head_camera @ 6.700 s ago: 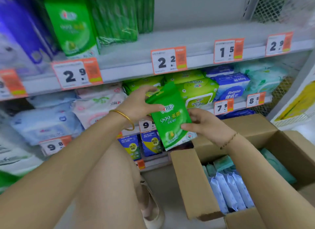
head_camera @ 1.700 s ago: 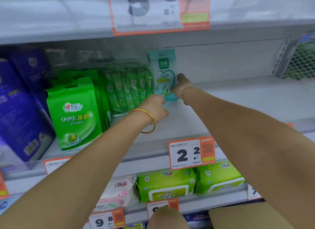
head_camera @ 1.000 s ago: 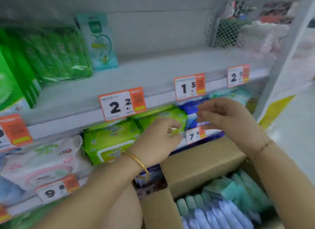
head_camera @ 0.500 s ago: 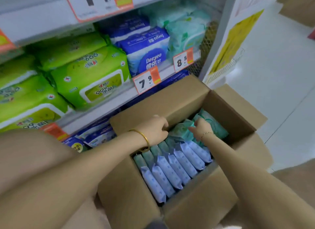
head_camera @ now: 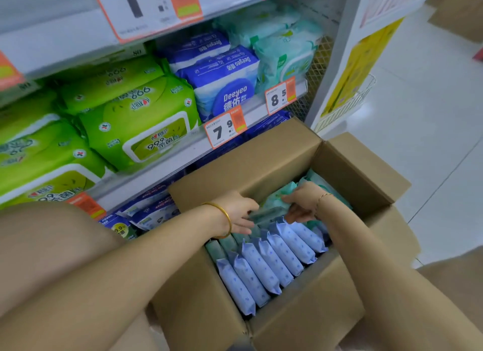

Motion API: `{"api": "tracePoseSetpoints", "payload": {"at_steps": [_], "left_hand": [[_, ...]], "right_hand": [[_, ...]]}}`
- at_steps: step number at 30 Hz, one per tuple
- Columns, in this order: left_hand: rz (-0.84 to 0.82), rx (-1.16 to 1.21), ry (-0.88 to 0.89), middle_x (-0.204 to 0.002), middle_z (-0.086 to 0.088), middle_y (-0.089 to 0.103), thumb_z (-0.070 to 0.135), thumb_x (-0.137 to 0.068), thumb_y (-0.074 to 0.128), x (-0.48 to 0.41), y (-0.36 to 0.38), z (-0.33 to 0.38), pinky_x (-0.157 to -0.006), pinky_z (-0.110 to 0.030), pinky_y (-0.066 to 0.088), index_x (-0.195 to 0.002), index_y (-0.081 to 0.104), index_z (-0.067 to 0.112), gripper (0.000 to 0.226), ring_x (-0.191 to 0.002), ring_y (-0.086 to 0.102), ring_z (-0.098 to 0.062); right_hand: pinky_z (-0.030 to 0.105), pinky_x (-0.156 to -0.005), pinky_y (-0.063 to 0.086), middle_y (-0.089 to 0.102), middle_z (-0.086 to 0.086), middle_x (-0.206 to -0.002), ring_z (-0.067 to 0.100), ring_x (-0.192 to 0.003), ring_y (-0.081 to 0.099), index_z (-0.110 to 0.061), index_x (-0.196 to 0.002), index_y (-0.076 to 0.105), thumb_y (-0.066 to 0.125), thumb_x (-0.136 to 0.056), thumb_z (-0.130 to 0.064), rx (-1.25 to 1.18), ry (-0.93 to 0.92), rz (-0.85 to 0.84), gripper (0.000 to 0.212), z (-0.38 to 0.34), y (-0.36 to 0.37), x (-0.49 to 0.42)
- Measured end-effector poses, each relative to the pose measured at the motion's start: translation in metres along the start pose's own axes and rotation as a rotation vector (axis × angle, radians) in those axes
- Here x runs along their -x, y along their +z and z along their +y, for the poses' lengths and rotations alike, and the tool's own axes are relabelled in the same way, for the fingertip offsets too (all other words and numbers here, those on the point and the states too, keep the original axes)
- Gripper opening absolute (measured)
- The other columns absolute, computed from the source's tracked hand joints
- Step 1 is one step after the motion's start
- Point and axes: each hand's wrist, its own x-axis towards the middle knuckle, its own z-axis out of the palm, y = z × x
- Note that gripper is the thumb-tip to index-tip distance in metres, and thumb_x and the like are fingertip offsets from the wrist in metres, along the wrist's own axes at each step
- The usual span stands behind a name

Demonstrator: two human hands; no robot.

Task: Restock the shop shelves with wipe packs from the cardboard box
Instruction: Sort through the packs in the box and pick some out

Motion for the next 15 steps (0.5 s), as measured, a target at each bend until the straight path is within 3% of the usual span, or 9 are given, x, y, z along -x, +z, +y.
{"api": "tracePoseSetpoints", "payload": {"at_steps": [4,6,8,11,13,15], "left_hand": [[0.105,0.376,-0.152,-0.148,-0.014,0.032,0.025,-0.095,0.049,0.005,-0.006,-0.013,-0.094,-0.046,0.049,-0.143,0.027,0.013,0.055,-0.113,0.058,-0.033],[0.095,0.531,-0.164,-0.151,-0.012,0.028,0.028,-0.092,0.055,0.011,-0.014,-0.015,-0.088,-0.048,0.049,-0.144,0.026,0.016,0.062,-0.115,0.057,-0.032],[0.071,0.625,-0.117,-0.137,-0.014,0.042,0.024,-0.087,0.064,0.021,-0.022,-0.015,-0.083,-0.045,0.051,-0.134,0.040,0.012,0.054,-0.109,0.056,-0.030],[0.072,0.601,-0.031,-0.089,-0.003,0.055,0.021,-0.080,0.072,0.043,-0.034,-0.017,-0.068,-0.030,0.048,-0.099,0.057,0.013,0.026,-0.078,0.050,-0.014],[0.099,0.552,0.047,-0.078,0.003,0.052,0.025,-0.078,0.073,0.058,-0.044,-0.016,-0.063,-0.025,0.042,-0.084,0.058,0.019,0.017,-0.069,0.045,-0.009],[0.094,0.513,0.185,-0.082,0.004,0.058,0.020,-0.082,0.068,0.075,-0.054,-0.012,-0.072,-0.030,0.046,-0.081,0.057,0.023,0.012,-0.074,0.052,-0.011]], "right_hand": [[0.020,-0.054,0.056,0.072,0.008,-0.070,0.013,-0.059,0.070,-0.011,-0.092,0.063,0.054,-0.094,-0.024,0.079,-0.199,-0.248,0.015,-0.016,-0.029,0.055],[0.020,-0.054,0.056,0.073,0.007,-0.071,0.013,-0.062,0.071,-0.014,-0.091,0.065,0.053,-0.094,-0.022,0.029,-0.304,-0.280,0.015,-0.012,-0.034,0.070],[0.021,-0.055,0.057,0.073,0.008,-0.073,0.014,-0.061,0.071,-0.014,-0.088,0.068,0.055,-0.091,-0.021,-0.066,-0.388,-0.310,0.015,-0.008,-0.033,0.080],[0.022,-0.057,0.058,0.073,0.010,-0.076,0.016,-0.062,0.071,-0.016,-0.080,0.071,0.064,-0.083,-0.024,-0.212,-0.500,-0.383,0.011,-0.006,-0.025,0.089],[0.023,-0.057,0.058,0.073,0.011,-0.078,0.017,-0.063,0.071,-0.017,-0.084,0.072,0.069,-0.077,-0.025,-0.271,-0.525,-0.423,0.011,-0.008,-0.018,0.093],[0.025,-0.060,0.059,0.074,0.010,-0.080,0.017,-0.067,0.072,-0.011,-0.091,0.069,0.064,-0.079,-0.023,-0.213,-0.495,-0.408,0.018,-0.012,-0.010,0.096]]}}
